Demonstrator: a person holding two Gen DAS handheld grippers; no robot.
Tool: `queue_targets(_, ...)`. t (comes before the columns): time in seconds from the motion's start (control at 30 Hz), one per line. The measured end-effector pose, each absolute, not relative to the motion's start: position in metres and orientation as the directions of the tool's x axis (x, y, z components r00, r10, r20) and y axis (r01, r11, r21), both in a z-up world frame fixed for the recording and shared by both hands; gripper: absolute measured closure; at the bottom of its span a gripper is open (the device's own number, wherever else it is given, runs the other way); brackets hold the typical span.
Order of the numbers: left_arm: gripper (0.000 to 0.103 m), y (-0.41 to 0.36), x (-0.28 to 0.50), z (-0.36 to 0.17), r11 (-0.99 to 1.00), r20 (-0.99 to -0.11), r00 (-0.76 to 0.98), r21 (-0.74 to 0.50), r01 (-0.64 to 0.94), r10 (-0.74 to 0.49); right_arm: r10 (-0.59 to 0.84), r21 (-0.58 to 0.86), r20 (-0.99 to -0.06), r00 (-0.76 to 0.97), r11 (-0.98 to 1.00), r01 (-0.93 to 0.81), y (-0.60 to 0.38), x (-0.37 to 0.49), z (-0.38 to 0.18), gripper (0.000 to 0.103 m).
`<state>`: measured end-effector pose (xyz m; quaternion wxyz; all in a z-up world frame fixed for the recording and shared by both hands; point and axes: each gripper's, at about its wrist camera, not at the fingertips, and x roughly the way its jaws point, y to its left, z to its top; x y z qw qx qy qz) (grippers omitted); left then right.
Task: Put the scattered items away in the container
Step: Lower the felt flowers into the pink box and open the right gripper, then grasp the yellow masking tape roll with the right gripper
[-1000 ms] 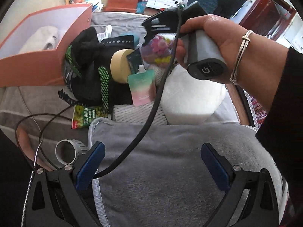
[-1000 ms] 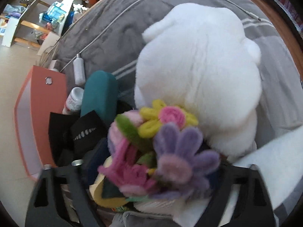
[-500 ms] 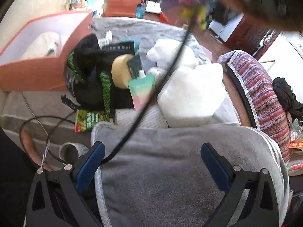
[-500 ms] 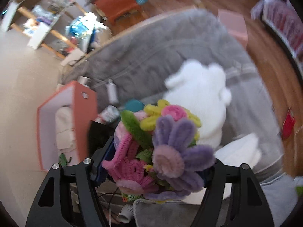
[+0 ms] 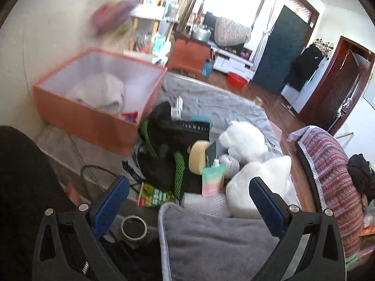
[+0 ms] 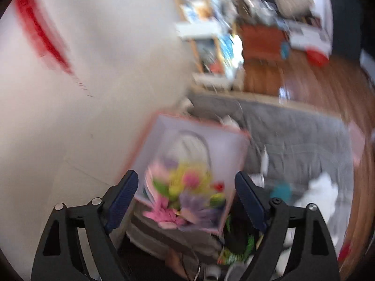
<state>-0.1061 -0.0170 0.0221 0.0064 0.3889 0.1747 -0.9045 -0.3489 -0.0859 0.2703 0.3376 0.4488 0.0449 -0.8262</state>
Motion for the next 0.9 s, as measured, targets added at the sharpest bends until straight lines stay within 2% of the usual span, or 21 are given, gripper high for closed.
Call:
queue_targets(0.13,0.000,-0.009,-0.109,0.007,-0.943,-0.755,-0.638,-0.303,0.134,0.152,-0.541,0.212,-0.741,-0.398,-0.751,0.625,-0.095,-0.338,0.286,0.009)
queue_targets(0.27,0.000,0.004,-0.102,0.011,-0.951,-0.743,-0.650,-0.291,0.100,0.159,-0.534,0.224,-0.743,-0.404,-0.767,0.601,-0.070,-0.344,0.281,0.009)
queue_targets(0.5,0.000,0.024,-0.094,0.019,-0.965,-0.713,-0.676,-0.263,0.013,0.185,-0.500,0.328,-0.763,-0.411,-0.846,0.419,0.034,-0.379,0.248,0.009)
queue_targets(0.63,0.000,0.040,-0.089,0.022,-0.969,-0.703,-0.678,-0.239,-0.058,0.214,-0.483,0.378,-0.799,-0.359,-0.867,0.326,0.104,-0.398,0.202,0.009)
queue_targets(0.9,0.000,0.058,-0.092,0.013,-0.973,-0.737,-0.639,-0.206,-0.099,0.221,-0.471,0.461,-0.880,-0.058,-0.878,0.131,0.173,-0.403,0.037,0.009)
